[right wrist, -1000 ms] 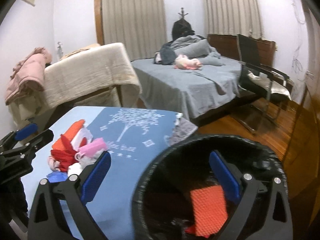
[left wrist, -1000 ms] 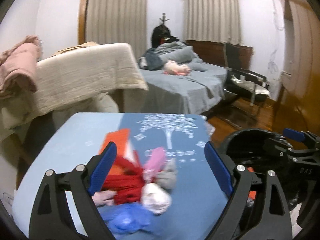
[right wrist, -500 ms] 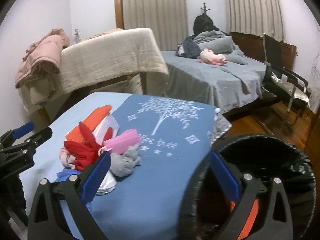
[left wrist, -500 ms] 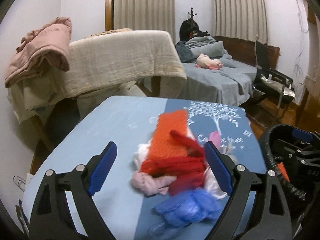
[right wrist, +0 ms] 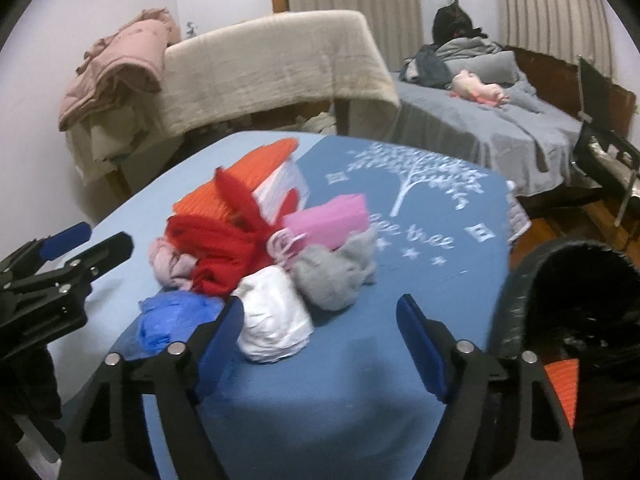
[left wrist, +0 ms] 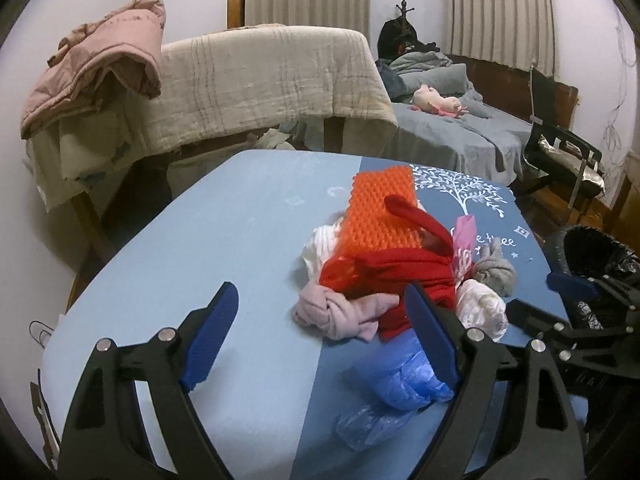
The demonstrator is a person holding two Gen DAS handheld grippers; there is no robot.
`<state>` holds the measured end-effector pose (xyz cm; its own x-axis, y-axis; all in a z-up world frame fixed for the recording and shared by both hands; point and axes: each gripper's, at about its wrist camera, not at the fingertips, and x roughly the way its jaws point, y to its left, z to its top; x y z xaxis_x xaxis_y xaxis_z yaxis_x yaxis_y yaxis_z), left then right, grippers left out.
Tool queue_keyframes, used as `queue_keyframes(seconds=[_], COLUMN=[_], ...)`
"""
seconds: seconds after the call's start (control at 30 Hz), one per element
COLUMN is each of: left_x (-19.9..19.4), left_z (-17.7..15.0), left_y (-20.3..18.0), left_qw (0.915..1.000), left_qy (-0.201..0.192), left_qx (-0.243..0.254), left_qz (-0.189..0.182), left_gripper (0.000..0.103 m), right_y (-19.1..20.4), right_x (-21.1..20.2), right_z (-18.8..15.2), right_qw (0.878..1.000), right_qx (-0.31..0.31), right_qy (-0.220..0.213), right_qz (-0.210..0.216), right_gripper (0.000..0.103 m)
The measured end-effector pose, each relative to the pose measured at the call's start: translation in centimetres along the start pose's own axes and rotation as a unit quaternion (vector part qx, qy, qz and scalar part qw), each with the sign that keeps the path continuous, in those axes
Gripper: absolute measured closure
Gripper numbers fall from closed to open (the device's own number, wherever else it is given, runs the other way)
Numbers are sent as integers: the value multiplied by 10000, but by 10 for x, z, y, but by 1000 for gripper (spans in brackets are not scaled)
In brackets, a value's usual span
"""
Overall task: Collect trash
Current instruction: 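Move the left gripper back to the pile and grasp the pink cloth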
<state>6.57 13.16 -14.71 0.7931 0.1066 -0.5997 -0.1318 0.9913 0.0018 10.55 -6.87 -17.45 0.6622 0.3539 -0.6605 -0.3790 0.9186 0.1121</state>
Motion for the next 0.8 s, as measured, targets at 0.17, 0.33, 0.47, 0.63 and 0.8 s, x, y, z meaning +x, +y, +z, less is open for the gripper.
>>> queue_keyframes(seconds=[0.17,0.33,0.47,0.63,0.8], left_x=[4,10,17,30,43], left_z=[-3,-6,-6,-5,-5], left_y=[6,7,7,5,3], left_qw=[10000,9998,9997,9994,9987], left_qy=[72,167,247,339,479], left_qx=[-38,-68,-56,-39,-31], left_qz=[0,-6,-38,-82,-190], left_gripper=[23,24,26,31,36], right_y=[12,16,18,15,11], right_x=[17,32,30,20,18], right_z=[-4,-8,-8,-4,-2], right_qw=[9995,9974,9970,9978,9979], right_qx=[-118,-93,-137,-172,-179], right_qy=[227,521,544,415,420], right_qz=[186,486,538,477,454], right_gripper=[44,62,66,66,66])
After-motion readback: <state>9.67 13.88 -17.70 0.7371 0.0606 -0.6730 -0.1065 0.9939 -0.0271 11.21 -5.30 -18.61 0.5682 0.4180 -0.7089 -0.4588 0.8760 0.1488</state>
